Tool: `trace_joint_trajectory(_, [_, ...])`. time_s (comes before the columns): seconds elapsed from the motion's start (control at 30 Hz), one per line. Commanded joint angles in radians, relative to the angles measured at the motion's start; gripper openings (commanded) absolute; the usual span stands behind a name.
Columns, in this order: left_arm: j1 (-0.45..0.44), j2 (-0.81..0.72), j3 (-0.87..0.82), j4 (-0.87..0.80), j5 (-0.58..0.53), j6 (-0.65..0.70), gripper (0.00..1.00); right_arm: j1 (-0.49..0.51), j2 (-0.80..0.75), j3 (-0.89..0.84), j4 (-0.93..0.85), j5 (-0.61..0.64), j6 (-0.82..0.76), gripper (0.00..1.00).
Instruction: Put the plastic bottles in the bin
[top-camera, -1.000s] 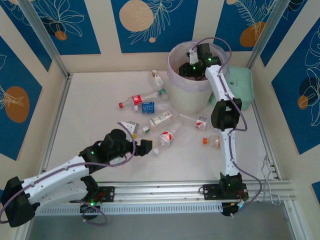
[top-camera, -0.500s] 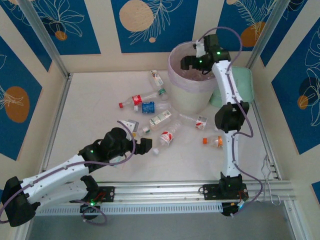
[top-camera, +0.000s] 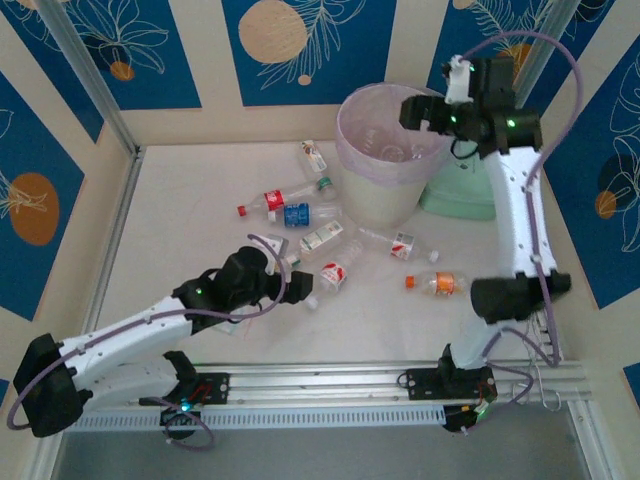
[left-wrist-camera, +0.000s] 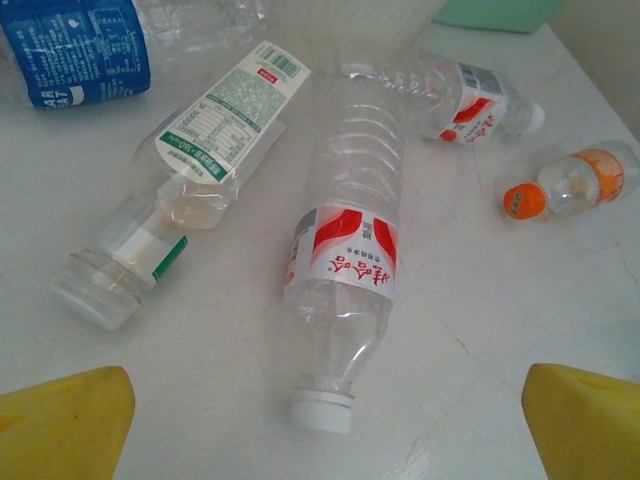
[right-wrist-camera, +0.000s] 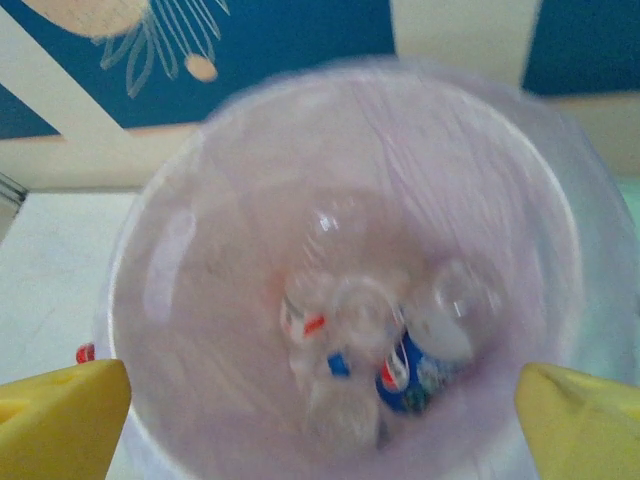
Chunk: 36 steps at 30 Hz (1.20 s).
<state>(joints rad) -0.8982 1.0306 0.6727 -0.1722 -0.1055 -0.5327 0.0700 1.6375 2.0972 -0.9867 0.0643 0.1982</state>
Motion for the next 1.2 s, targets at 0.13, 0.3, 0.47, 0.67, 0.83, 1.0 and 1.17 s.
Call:
trace_joint_trajectory(0.13, [0.011, 0.056, 0.043, 0.056, 0.026, 0.059, 0.99, -0.089, -0.429, -0.549, 0.074, 0.123, 0.234, 0.99])
trace_joint_trajectory(0.3, [0.038, 0.098, 0.063, 0.079, 0.093, 0.071, 0.99, -0.219, -0.643, -0.887, 0.149, 0.11, 0.384, 1.0])
trace_joint_trajectory(0.47, [0.042, 0.145, 0.084, 0.051, 0.107, 0.066, 1.0, -0.37, -0.74, -1.137, 0.206, 0.001, 0.531, 0.95])
trace_joint_trajectory(0.67, [0.043, 0.15, 0.041, 0.115, 0.119, 0.033, 0.99, -0.51, -0.725, -1.397, 0.352, -0.204, 0.648, 0.93])
trace_joint_trajectory(0.83, [0.044, 0.17, 0.045, 0.1, 0.103, 0.034, 0.99, -0.507, -0.655, -1.527, 0.514, -0.196, 0.695, 0.94])
trace_joint_trajectory(1.0, [0.044, 0.181, 0.029, 0.108, 0.085, 0.003, 0.99, -0.504, -0.609, -1.58, 0.66, -0.203, 0.734, 0.88])
trace_joint_trajectory(1.17, [0.045, 0.167, -0.011, 0.123, 0.055, -0.049, 0.99, -0.492, -0.499, -1.576, 0.696, -0.247, 0.76, 0.86])
